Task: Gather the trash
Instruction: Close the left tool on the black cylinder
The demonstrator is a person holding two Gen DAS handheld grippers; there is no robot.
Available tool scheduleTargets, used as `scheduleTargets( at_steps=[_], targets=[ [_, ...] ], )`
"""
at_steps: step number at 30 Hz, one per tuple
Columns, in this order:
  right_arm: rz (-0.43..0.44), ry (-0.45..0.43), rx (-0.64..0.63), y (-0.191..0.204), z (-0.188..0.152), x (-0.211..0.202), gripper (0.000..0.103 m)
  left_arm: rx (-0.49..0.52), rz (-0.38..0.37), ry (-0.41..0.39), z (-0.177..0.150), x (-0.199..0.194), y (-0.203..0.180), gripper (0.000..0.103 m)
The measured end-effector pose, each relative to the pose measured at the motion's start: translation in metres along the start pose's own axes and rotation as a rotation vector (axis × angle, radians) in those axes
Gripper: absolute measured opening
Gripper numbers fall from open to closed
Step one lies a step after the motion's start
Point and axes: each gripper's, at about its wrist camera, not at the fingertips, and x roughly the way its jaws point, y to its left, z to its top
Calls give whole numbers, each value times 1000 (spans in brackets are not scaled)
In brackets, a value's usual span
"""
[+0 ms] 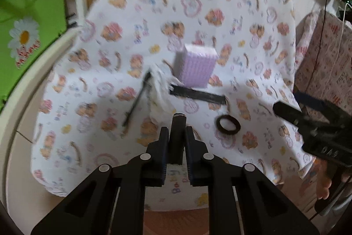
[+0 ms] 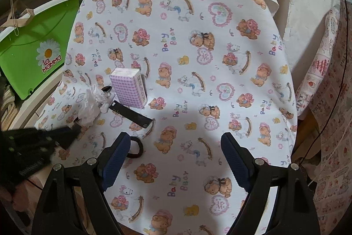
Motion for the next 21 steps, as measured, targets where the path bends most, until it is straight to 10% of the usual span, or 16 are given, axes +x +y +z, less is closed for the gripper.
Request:
scheduleTargets(
  at_steps=[21],
  targets=[
    [49,130,-127,60,-13,57,69,-85,72,-14,5,-2,27,14]
  ],
)
